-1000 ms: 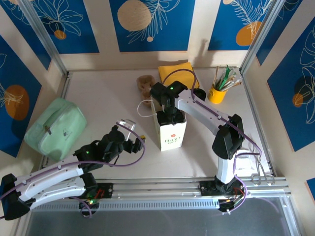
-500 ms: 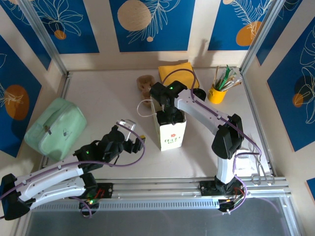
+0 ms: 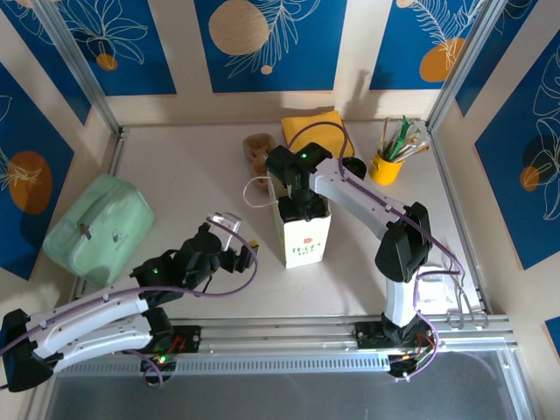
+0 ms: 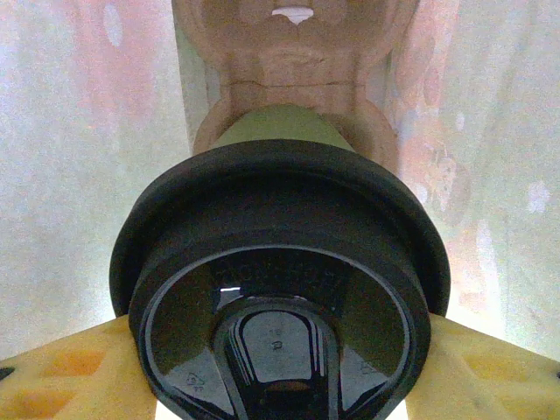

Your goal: Pack the takeout coffee

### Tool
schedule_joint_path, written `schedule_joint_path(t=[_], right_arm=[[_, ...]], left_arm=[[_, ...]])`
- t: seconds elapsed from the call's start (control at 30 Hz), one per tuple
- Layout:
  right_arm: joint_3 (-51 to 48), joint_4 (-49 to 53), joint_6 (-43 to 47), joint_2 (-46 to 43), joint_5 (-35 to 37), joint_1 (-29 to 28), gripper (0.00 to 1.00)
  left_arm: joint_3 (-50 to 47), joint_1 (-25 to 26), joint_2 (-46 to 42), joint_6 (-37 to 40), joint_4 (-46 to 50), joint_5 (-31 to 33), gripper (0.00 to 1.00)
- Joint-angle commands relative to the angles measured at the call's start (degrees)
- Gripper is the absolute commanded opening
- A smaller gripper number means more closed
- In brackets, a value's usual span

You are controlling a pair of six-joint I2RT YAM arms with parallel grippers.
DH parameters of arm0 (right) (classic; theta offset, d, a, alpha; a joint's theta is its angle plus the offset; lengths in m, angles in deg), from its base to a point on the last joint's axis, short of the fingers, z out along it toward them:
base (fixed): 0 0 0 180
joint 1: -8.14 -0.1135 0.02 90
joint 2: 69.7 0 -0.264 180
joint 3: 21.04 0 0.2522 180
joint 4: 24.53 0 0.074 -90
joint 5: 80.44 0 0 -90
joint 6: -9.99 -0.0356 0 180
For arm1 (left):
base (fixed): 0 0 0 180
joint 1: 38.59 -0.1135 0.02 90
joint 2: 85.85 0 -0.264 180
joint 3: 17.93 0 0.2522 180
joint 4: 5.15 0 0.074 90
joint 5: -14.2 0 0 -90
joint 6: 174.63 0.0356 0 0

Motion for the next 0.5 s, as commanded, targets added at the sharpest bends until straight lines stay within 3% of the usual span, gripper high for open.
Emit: schedule_joint_path(t=[0.0,0.47], right_arm=[[1.18,0.63,0.34,1.81,-0.82,-0.43,0.61],[2.93,3.47,-0.45,0.51,0.1,-1.4,0.61]], left_arm=[[0.06,0.32,-0.43,0.22,1.07,1.2,0.93],[-0.2,0.34,-0.85,0.09,1.43,1.48,0.93]])
